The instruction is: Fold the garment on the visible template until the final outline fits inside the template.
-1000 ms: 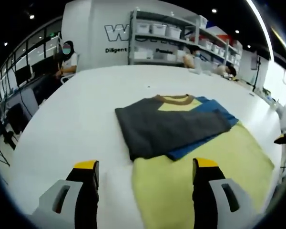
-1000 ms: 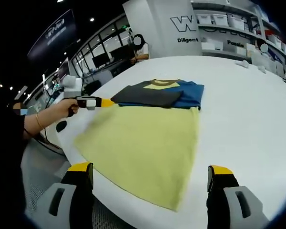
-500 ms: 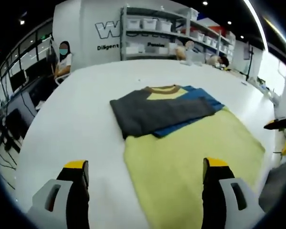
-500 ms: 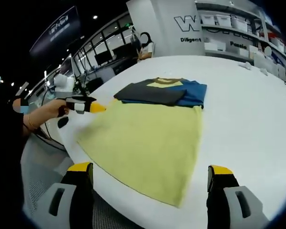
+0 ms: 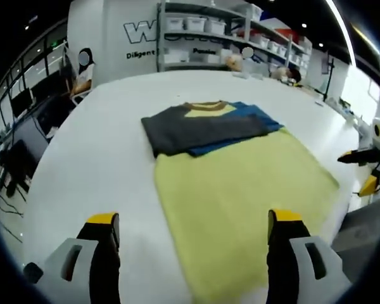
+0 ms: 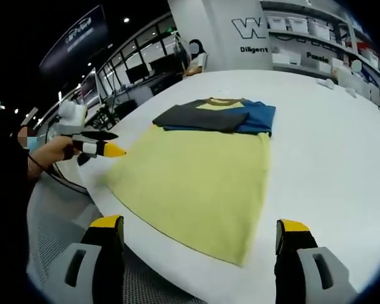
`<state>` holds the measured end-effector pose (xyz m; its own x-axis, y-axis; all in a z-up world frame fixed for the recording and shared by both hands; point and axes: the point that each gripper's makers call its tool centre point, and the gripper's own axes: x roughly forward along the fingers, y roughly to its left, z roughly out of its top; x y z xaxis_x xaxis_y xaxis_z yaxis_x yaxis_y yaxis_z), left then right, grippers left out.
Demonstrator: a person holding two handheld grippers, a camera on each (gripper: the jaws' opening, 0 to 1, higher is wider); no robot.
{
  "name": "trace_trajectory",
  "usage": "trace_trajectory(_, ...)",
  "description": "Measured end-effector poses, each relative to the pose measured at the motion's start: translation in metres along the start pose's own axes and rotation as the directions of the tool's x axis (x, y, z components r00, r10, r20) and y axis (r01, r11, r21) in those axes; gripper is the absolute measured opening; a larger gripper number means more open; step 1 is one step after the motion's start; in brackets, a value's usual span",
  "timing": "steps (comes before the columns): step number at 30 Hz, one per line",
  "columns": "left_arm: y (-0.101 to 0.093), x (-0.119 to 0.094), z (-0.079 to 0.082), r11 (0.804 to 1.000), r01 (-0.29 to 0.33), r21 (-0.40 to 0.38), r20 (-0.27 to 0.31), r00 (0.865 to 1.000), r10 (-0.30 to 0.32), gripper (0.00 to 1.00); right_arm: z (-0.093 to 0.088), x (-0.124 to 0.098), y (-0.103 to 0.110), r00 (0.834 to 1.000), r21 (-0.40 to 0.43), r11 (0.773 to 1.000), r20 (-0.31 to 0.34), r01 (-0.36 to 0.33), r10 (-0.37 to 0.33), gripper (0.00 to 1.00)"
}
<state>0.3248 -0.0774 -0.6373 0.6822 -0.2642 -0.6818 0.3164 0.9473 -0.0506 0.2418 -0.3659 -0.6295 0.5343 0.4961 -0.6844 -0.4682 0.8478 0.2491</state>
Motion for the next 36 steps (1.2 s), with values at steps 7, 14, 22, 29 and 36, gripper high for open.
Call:
trace_trajectory(7,-0.007,-0.016,-0.023,0.999,0.033,0.019,-0.058,0.998,-0.032,0.94,-0.017,0.002,-0.001,0.999,0.019,1.0,-0.032,0.006,-0.005,0.99)
trace_trajectory(14,-0.003,-0.024,-0.04,0.999,0.016,0.033,-0.106,0.994,-0.013,0.93,-0.022,0.003,-0.001,0.999,0.044,0.999,-0.04,0.006,-0.004,0.96)
trace_trajectory(22,-0.01,-0.031,-0.059,0.998,0.039,0.055,-0.174,0.984,-0.029,0.86,-0.024,0.003,-0.005,0.998,0.057,0.998,-0.049,0.032,-0.029,0.85)
trace_trajectory(29,-0.011,-0.034,-0.076,0.999,0.043,-0.005,-0.22,0.975,-0.043,0.73,-0.03,0.004,-0.008,0.997,0.067,0.997,-0.065,0.04,-0.035,0.81)
trace_trajectory(36,-0.014,-0.039,-0.086,0.997,0.038,-0.071,-0.235,0.971,-0.054,0.63,-0.03,0.006,-0.015,0.997,0.107,0.992,-0.05,0.069,-0.064,0.68)
